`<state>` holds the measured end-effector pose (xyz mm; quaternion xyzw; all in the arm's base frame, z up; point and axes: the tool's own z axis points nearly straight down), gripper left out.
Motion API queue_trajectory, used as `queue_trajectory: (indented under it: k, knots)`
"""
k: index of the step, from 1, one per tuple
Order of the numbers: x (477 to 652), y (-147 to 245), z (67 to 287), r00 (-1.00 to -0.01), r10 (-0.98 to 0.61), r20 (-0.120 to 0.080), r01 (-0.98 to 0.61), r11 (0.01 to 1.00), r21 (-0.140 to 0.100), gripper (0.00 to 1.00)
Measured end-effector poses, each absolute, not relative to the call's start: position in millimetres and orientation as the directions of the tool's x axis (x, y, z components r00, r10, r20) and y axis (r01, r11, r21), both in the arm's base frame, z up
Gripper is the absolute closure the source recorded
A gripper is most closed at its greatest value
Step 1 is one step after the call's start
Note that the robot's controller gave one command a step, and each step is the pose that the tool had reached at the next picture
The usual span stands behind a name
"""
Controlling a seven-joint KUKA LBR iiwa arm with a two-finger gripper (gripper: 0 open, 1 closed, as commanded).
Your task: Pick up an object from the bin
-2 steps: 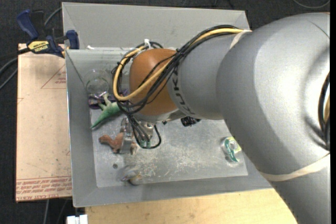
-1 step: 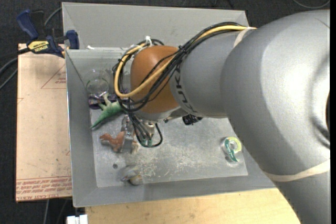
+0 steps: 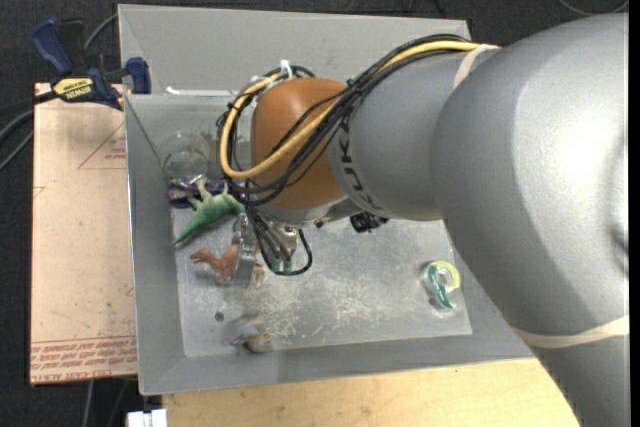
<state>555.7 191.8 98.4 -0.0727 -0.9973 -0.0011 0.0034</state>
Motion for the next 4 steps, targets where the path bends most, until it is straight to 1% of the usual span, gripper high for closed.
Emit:
queue_trajectory:
  k: [2,4]
  knots:
    - [556.7,192.1,118.7,-0.989,0.145,0.004,0.145,0.989,0.004,1.00]
    - [555.8,191.8,137.9,-0.989,0.145,0.007,0.145,0.989,0.002,1.00]
